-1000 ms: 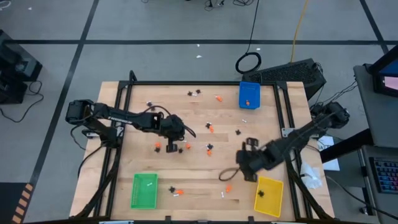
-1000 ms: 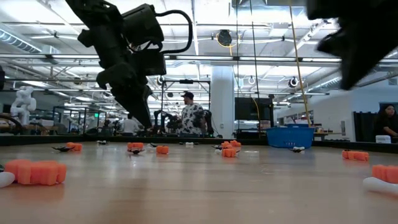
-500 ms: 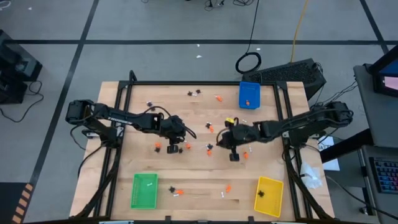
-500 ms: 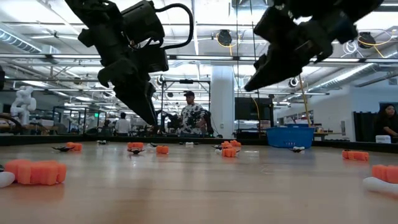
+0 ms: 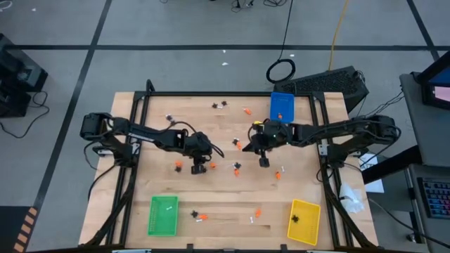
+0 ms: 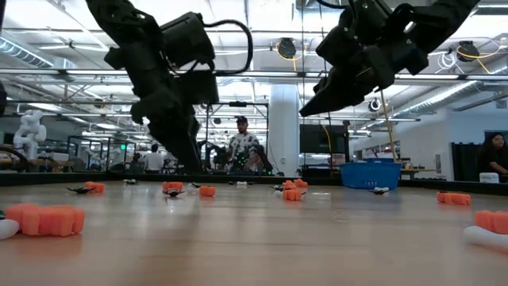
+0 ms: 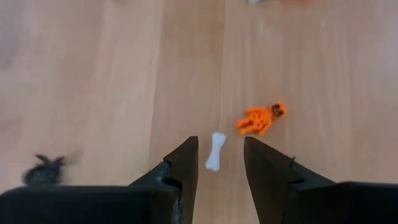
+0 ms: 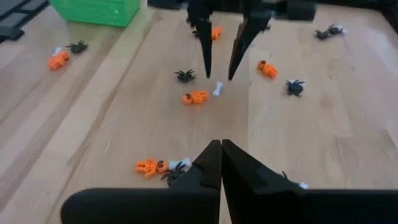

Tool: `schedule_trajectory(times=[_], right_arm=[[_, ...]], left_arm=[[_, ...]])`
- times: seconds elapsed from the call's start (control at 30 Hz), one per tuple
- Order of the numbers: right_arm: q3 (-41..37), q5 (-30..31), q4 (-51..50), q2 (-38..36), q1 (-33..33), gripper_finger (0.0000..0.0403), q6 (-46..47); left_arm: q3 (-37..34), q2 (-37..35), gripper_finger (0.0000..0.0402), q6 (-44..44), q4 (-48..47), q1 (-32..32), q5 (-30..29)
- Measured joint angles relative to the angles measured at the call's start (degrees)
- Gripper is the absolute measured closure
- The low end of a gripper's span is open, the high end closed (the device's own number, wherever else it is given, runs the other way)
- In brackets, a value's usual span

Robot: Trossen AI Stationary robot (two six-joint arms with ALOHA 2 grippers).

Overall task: Sort Halloween decoration
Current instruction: Put the white bone toy into the green bin

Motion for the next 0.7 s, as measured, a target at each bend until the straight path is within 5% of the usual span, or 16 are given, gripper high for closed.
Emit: schedule_trajectory(times=[0.23,0.7], right_arm=[[-5.54,-0.26,13.52,0.06,-1.66,0.0403,-1.06],[-5.72,-0.15,15.56,-2.4,-2.03,0.0403,-0.25]], left_arm=[[1.4,0.89,0.0279,-0.77,-0.05,0.0,0.96],[1.47,5.57,0.0279,-0.25,-1.32,0.11,-0.98]])
